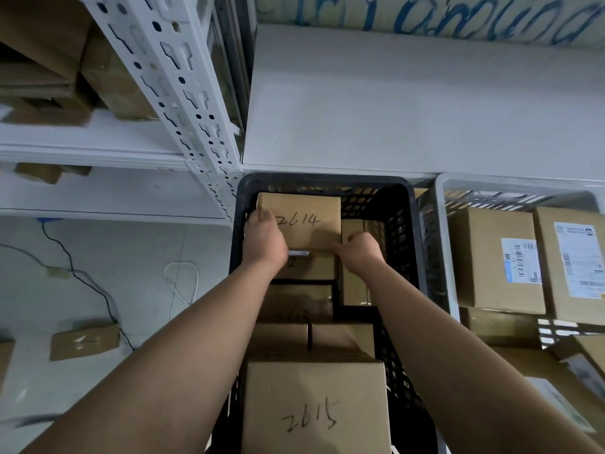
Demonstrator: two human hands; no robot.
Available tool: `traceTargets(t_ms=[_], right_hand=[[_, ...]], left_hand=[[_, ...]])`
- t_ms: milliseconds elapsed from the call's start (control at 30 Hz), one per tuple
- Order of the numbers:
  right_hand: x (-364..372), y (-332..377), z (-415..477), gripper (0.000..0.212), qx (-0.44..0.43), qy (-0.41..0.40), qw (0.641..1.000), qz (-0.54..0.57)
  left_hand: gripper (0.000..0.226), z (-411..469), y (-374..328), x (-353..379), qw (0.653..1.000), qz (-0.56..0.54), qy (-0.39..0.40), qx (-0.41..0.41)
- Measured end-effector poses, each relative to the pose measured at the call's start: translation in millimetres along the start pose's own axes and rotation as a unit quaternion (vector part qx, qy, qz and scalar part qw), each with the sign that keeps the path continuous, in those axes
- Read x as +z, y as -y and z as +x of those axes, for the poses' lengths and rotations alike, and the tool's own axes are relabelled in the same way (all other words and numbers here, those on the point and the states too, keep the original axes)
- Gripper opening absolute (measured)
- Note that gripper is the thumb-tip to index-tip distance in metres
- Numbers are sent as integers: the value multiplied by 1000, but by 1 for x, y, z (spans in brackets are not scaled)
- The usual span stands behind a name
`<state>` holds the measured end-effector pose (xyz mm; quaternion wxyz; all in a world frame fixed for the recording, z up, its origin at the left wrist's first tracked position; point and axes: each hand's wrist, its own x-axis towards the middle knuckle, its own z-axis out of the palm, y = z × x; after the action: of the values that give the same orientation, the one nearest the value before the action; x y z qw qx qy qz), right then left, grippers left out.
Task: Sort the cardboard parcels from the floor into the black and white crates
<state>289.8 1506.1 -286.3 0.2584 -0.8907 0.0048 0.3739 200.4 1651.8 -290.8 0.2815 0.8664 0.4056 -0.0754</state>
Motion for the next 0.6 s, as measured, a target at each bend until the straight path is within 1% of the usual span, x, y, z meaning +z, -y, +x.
traceTargets(t_ms=[100,167,233,300,400,467,500,533,600], right_hand=[[-14,-1,-29,44,-17,15,1000,3],[-23,-6,-48,37,-27,37,999,-11],[-30,-16,-64,32,-41,56,997,-37],[-34,-27,-77,35,-44,71,995,-56],[-38,-43,-98,40,-62,87,991,-78],[-39,-58,-112,39,-57,102,990,-84],[-39,-66,-117,38,-46,115,988,-88],[-38,-74,-122,39,-34,129,987,-93],[-37,-89,-129,43,-6,163,981,-101]], left_hand=[[41,-22,-9,-20,998,-34,41,-16],[41,-40,-13,-31,997,-48,64,-15],[38,-59,-11,-39,995,-28,97,-11],[30,-75,-3,-42,990,-1,137,-11],[31,-98,9,-51,981,44,189,-18],[41,-116,13,-57,970,91,221,-32],[50,-126,14,-61,964,101,239,-54],[62,-135,16,-64,957,97,263,-81],[83,-149,24,-68,932,49,324,-154]])
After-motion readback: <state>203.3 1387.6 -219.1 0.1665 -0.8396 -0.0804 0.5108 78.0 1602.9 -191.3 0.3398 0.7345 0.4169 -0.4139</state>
